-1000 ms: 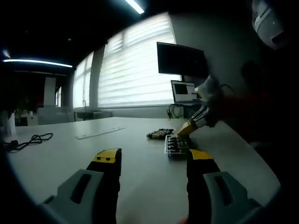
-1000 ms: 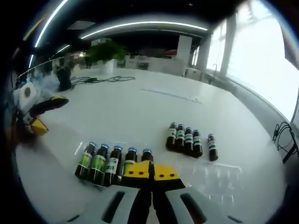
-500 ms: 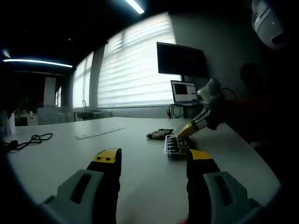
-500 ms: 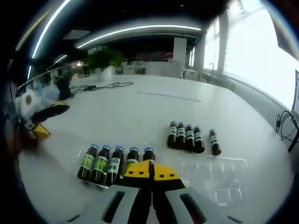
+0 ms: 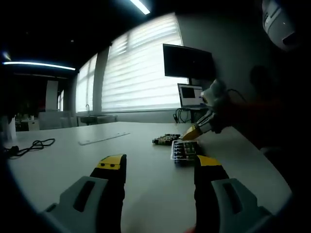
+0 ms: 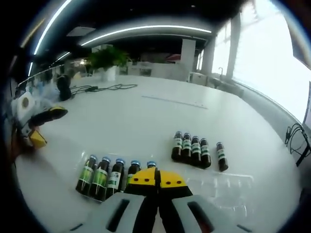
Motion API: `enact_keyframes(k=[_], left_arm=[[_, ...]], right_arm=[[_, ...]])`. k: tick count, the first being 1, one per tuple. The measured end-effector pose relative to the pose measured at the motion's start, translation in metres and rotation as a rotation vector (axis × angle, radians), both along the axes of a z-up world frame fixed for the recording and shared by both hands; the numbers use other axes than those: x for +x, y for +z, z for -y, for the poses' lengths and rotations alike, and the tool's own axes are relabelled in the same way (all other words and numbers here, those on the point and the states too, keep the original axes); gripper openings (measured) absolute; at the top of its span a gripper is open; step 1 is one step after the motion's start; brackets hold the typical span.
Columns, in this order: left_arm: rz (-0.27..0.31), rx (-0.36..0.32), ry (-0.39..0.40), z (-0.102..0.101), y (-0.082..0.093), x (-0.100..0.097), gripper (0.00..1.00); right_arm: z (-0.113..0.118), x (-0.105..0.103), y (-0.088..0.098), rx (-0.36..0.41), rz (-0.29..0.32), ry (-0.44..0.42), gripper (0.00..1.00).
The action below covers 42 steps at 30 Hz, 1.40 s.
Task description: Grip medicine bottles put into box
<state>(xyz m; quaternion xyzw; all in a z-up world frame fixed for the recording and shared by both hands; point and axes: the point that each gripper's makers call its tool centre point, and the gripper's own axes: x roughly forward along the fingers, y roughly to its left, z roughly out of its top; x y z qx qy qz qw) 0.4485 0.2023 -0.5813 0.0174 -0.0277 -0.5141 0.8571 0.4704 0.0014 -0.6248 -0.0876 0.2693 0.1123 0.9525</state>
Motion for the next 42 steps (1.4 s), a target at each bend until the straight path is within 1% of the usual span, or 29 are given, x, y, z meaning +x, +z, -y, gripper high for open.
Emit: enact_keyframes(k=[2, 5, 8, 12, 14, 23, 29, 34, 38, 41, 42], left_arm=[[0.0, 0.0, 0.0, 0.0, 0.0, 0.0, 0.49], [-0.001, -0.001, 0.001, 0.0, 0.0, 0.0, 0.49], [-0.001, -0.002, 0.001, 0.0, 0.0, 0.0, 0.49], [-0.001, -0.001, 0.0, 0.0, -0.001, 0.001, 0.49], [-0.001, -0.001, 0.0, 0.0, -0.001, 0.001, 0.49], [0.0, 0.0, -0.002, 0.0, -0.001, 0.001, 0.49], [0.003, 0.005, -0.007, 0.001, -0.001, 0.0, 0.49], [0.007, 0.008, -0.007, 0.001, -0.001, 0.0, 0.49], [0.006, 0.006, -0.006, 0.0, -0.001, 0.0, 0.49], [0.006, 0.005, -0.007, 0.0, -0.001, 0.0, 0.49], [0.006, 0.004, -0.006, 0.0, -0.001, 0.0, 0.49]], right_arm=[[0.0, -0.001, -0.002, 0.004, -0.008, 0.0, 0.0], [0.001, -0.004, -0.002, 0.007, -0.001, -0.007, 0.0], [0.003, -0.007, -0.003, 0.035, -0.026, -0.025, 0.0], [0.003, -0.013, -0.003, 0.024, -0.029, -0.03, 0.0], [0.002, -0.015, -0.003, 0.032, -0.033, -0.037, 0.0], [-0.017, -0.032, -0.001, 0.024, -0.02, -0.044, 0.0], [-0.032, -0.034, -0.001, 0.027, -0.013, -0.017, 0.0], [-0.04, -0.03, -0.001, 0.032, -0.005, -0.008, 0.0], [-0.04, -0.031, -0.002, 0.028, -0.011, -0.006, 0.0], [-0.04, -0.031, -0.001, 0.06, -0.028, -0.011, 0.0], [-0.04, -0.029, 0.002, 0.069, -0.011, -0.01, 0.0]])
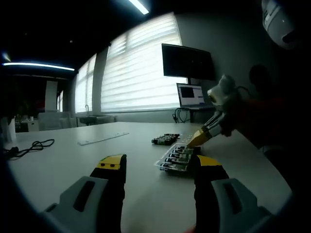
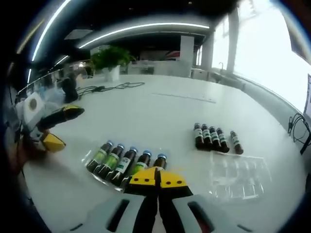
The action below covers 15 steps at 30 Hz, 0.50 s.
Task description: Grip medicine bottles put into box
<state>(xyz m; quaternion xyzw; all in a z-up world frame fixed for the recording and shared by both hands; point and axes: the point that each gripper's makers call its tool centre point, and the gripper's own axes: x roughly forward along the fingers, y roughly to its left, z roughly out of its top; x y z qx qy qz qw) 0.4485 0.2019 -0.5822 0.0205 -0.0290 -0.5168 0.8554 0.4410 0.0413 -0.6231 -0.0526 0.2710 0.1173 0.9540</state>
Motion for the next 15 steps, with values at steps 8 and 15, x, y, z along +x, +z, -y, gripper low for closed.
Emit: enact_keyframes(k=[8, 15], left_arm=[[-0.001, -0.001, -0.002, 0.001, 0.0, 0.0, 0.49], [0.001, 0.004, -0.003, 0.001, 0.0, -0.001, 0.49]], right_arm=[[0.032, 0.024, 0.029, 0.009, 0.074, -0.045, 0.02], [0.041, 0.042, 0.029, -0.004, 0.072, -0.056, 0.07]])
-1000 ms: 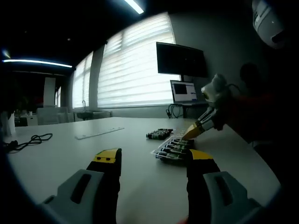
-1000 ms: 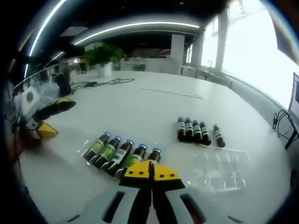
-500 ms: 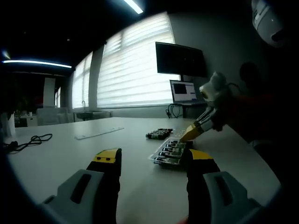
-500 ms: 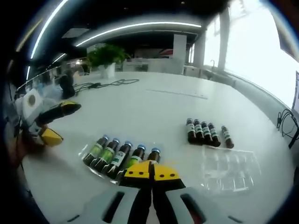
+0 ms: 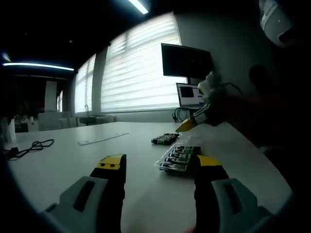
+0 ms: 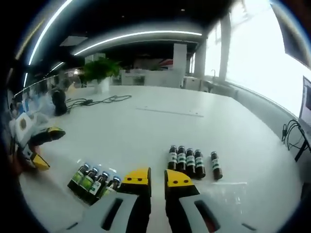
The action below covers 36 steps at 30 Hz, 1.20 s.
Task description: Grip medicine bottles put into box
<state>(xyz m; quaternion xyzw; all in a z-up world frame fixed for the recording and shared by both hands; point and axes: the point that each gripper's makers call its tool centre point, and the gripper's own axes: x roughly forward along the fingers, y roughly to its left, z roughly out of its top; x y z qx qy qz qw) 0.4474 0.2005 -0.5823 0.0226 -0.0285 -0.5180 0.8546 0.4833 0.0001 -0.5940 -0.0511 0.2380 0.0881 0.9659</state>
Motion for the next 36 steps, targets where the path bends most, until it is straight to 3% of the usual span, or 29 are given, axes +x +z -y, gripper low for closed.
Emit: enact_keyframes(k=[10, 36], left_arm=[[0.0, 0.0, -0.002, 0.001, 0.001, -0.001, 0.49], [-0.02, -0.023, 0.0, -0.001, 0.003, 0.0, 0.49]], right_arm=[[0.004, 0.016, 0.0, -0.036, -0.001, 0.005, 0.06], [0.016, 0.065, -0.025, -0.099, -0.077, 0.0, 0.06]])
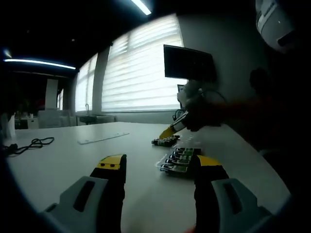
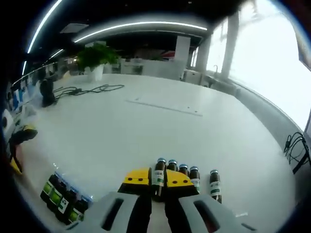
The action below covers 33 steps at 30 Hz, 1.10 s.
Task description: Grip medicine bottles put into box
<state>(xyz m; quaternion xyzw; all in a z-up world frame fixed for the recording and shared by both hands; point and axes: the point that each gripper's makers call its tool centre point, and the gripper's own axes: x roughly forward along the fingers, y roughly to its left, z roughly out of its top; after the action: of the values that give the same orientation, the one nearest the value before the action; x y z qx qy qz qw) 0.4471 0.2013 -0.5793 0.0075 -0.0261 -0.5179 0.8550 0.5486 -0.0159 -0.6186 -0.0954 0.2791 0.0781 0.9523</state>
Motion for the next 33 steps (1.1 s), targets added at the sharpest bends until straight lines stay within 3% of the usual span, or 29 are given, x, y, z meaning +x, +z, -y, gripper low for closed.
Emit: enact_keyframes(k=[15, 33], left_arm=[[-0.005, -0.008, -0.002, 0.001, 0.0, -0.001, 0.49], [-0.006, -0.01, -0.001, 0.001, 0.001, -0.001, 0.49]], right_arm=[[-0.001, 0.003, -0.018, -0.042, -0.044, 0.0, 0.06], [-0.004, 0.003, -0.027, -0.005, -0.065, -0.027, 0.08]])
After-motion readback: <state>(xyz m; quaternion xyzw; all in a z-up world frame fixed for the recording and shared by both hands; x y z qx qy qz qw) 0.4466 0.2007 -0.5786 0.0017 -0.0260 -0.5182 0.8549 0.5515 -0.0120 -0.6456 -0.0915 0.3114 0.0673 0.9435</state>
